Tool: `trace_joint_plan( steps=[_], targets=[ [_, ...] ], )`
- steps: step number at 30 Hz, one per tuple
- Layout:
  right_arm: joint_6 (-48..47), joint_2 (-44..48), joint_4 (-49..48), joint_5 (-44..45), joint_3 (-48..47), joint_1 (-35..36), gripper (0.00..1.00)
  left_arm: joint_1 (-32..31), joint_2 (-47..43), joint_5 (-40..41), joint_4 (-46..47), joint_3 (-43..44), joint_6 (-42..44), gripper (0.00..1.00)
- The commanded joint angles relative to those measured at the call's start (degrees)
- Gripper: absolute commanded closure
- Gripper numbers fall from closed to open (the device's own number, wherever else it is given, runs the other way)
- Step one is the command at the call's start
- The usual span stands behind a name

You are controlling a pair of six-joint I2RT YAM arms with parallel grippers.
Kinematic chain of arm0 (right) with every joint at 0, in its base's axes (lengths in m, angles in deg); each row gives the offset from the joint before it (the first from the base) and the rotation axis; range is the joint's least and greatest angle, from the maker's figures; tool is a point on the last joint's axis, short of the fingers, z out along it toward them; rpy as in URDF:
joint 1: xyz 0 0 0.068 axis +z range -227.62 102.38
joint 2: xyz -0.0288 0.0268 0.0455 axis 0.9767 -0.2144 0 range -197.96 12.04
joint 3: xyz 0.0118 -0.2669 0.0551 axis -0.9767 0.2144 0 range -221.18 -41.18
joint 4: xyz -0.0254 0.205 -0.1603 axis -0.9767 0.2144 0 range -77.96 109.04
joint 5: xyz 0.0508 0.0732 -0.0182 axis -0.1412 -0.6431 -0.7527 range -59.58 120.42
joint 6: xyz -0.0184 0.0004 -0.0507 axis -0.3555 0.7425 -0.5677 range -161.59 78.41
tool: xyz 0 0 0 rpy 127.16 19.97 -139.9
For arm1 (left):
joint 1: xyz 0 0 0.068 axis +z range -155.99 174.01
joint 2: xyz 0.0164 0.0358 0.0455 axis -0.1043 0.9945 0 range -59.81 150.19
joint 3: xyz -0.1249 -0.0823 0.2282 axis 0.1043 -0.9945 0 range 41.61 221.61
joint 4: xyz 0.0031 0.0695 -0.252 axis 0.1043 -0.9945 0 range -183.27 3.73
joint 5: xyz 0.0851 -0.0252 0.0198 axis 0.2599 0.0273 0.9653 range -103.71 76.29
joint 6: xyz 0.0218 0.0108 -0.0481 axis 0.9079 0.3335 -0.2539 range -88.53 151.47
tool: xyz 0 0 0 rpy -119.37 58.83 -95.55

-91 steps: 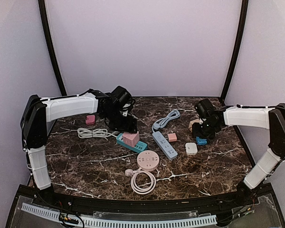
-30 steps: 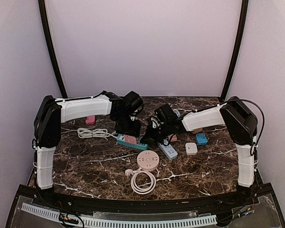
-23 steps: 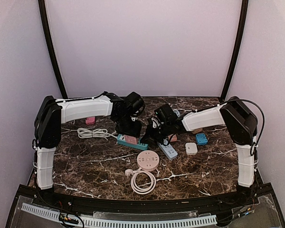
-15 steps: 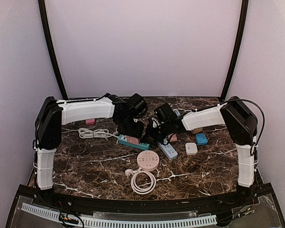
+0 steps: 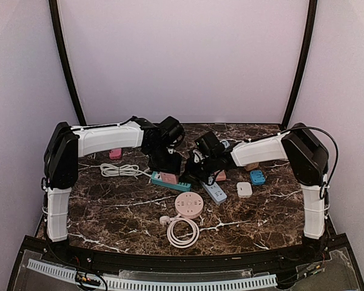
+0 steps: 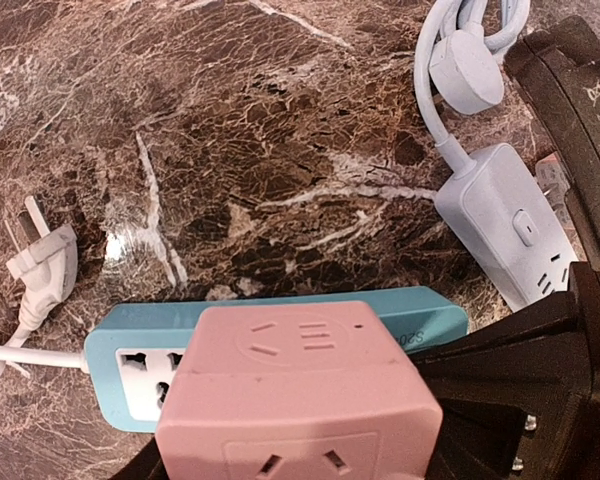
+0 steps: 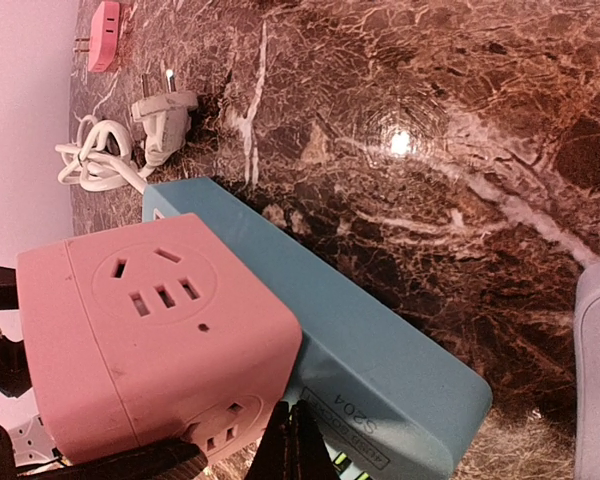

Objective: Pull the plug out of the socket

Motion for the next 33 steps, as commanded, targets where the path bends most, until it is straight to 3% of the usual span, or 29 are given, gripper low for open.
trace_joint_plan(
  steps=[1,14,33],
  targets=[
    [-0.3,-3.3,4.2,3.9,-0.2,0.9,1.00,-0.8,-3.2,-5.7,2.7,4.8,-0.8,1.00],
    [0.0,-4.0,4.4,3.7,-1.0,0.9,1.00,-2.9,-4.1,-3.1,2.7,5.1,1.6,1.00],
    [0.5,-4.7,3.5,3.1,-0.3,0.9,1.00,-8.7,-4.4,4.9,9.0,-0.3,-3.1,1.00]
  ],
)
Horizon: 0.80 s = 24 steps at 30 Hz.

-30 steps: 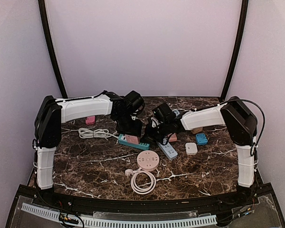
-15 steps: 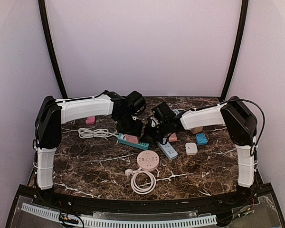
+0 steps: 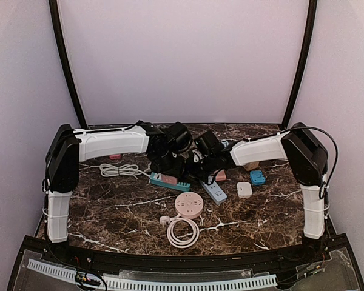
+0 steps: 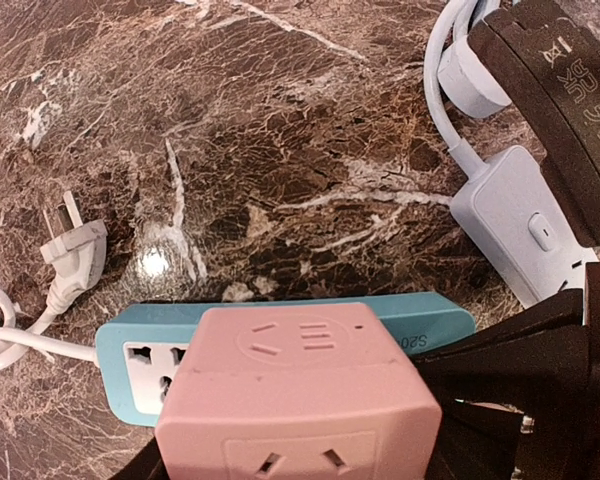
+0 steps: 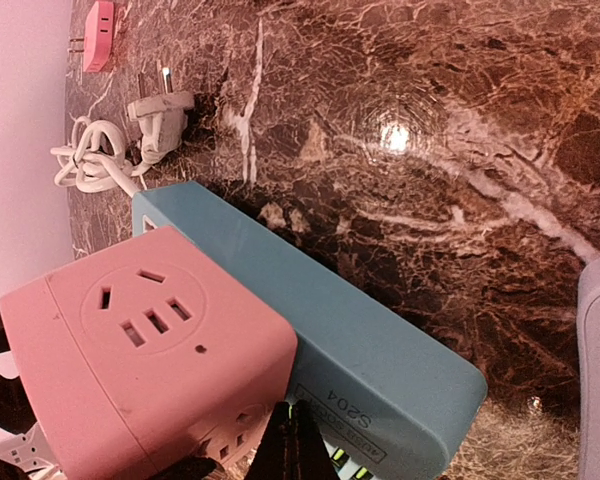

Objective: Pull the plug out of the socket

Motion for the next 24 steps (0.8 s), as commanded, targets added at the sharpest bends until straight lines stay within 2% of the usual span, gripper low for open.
trace_joint_plan(
  steps=[1,9,18,24],
  targets=[
    [0.3,-4.2,1.6,2.9,1.1,0.7,1.00,-4.6,-4.5,-4.5,9.4,0.1,-1.9,1.00],
    [0.4,-4.1,1.4,3.0,1.6,0.7,1.00,-4.1,-4.6,-7.3,8.1,2.5,-3.4,1.00],
    [0.5,-4.1,1.1,3.2,1.7,0.7,1.00,0.1,-5.0,-17.8,5.5,4.9,-4.0,1.00],
    [0.6,-4.1,1.0,3.2,1.8,0.7,1.00,-0.5,-5.2,-15.0,4.0,5.9,-3.0,1.00]
  ],
)
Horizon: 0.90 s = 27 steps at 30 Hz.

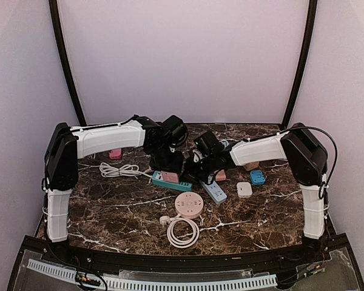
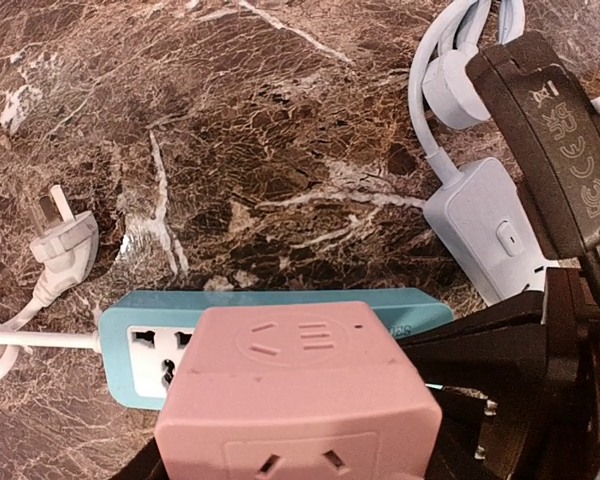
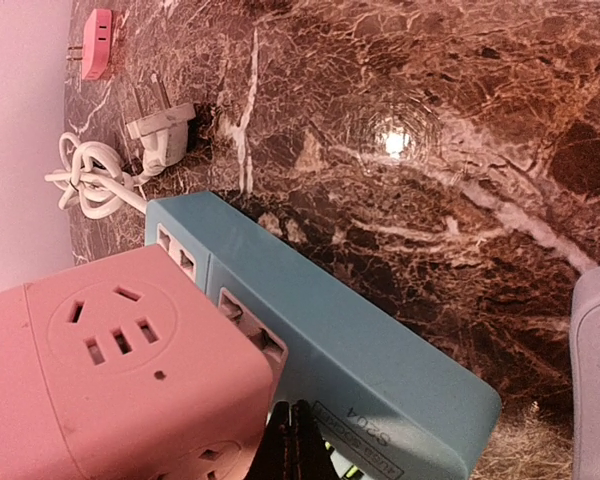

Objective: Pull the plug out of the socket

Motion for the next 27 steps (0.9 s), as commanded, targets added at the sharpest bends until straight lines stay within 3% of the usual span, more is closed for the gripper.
trace_joint_plan(
  steps=[1,11,17,22,27],
  targets=[
    [-0.1,-4.0,1.6,2.5,1.6,0.8,1.00,-3.0,-5.2,-7.7,5.8,3.4,-0.1,1.00],
    [-1.1,-2.8,1.1,2.1,1.6,0.8,1.00,-3.9,-6.5,-1.2,5.4,1.3,0.2,1.00],
    [-5.6,2.0,-0.1,2.3,0.6,0.8,1.00,0.6,-10.2,-1.1,5.5,-1.4,0.3,1.00],
    [-11.9,8.6,-2.5,2.0,0.0,0.8,1.00,6.5,-12.2,-10.0,11.0,-4.5,0.4,1.00],
    [-16.9,13.8,2.5,6.0,-2.0,0.8,0.85,14.1,-11.4,-19.6,17.0,-6.3,-0.6,1.00]
  ],
)
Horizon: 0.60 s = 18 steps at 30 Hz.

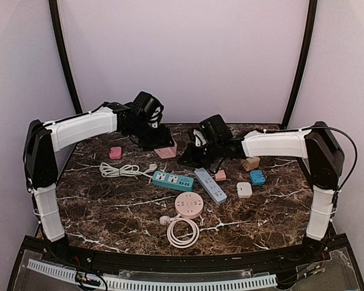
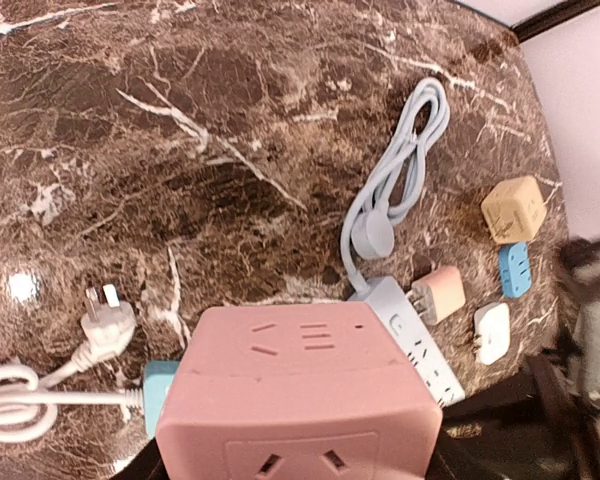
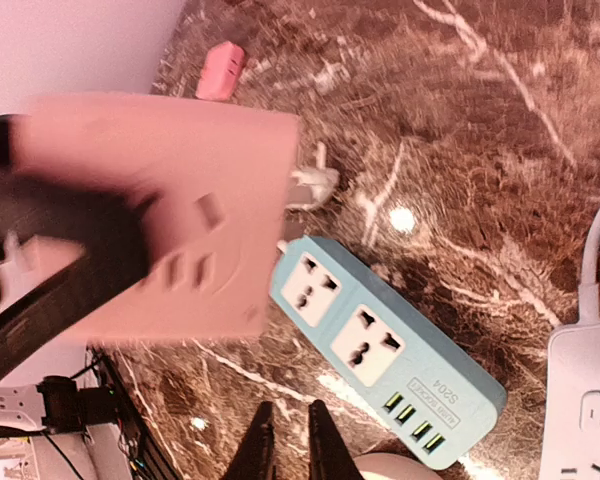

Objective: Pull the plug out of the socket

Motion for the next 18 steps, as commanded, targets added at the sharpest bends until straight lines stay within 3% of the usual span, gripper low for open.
trace_joint_plan(
  steps=[1,11,18],
  targets=[
    [-6.6,6.3,3.2,4.8,-1.8,0.6,0.81,6.0,-1.2,-11.2,8.3,-1.4,-0.9,1.00],
    [-11.1,19.3,8.1,13.1,5.4,-0.9,0.36,16.1,10.6,-28.0,17.0,2.3,-4.1,0.96],
    [-11.9,26.0,9.0,14.9,11.0,-2.8,0.27,18.0,17.6,-33.4,18.9,5.5,-4.9,0.94]
  ],
)
